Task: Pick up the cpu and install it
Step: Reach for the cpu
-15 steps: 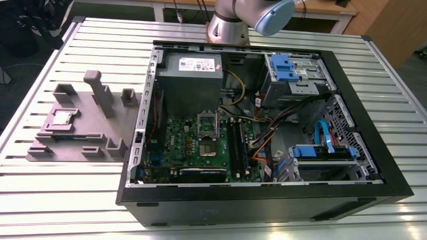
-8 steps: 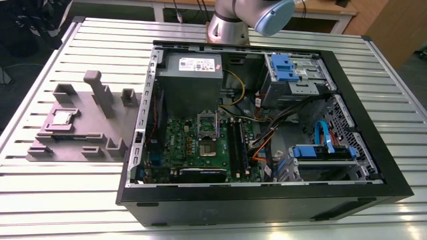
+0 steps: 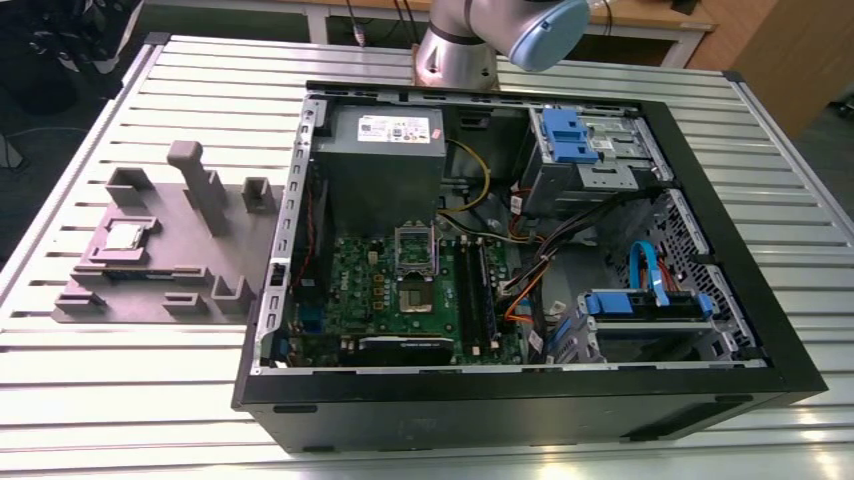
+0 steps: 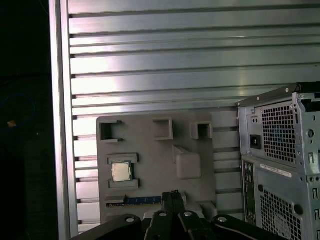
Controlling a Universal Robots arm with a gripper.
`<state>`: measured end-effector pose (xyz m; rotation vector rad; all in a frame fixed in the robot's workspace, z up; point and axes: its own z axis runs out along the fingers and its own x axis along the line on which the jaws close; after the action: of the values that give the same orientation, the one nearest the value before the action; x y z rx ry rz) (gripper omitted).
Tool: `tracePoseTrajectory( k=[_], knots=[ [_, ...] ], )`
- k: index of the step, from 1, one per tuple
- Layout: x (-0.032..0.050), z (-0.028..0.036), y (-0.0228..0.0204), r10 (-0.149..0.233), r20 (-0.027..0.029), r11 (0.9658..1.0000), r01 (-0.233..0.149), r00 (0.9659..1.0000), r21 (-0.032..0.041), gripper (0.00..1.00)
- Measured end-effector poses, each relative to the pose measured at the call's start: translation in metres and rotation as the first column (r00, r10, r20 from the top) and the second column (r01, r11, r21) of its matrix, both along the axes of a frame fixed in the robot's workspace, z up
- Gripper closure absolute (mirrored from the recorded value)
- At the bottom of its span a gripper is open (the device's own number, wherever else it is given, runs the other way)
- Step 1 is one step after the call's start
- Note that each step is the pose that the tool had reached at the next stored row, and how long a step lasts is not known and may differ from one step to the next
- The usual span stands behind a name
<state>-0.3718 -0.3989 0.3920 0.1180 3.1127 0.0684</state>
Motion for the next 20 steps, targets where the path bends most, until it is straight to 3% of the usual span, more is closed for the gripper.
tracePoseTrajectory(
  k=[9,10,14,20],
  knots=[
    [-0.0053,-0.0004,0.0,0.0,-0.0017,1.0,0.0,1.0,0.0021,0.89],
    [-0.0053,-0.0005,0.0,0.0,-0.0047,1.0,0.0,1.0,0.0037,0.89],
    [-0.0055,-0.0005,0.0,0.0,-0.0255,0.9999,0.001,0.9997,0.0122,0.89],
    [-0.0081,-0.0006,0.0,0.0,-0.028,0.9998,0.001,0.9996,0.0177,0.89]
  ],
)
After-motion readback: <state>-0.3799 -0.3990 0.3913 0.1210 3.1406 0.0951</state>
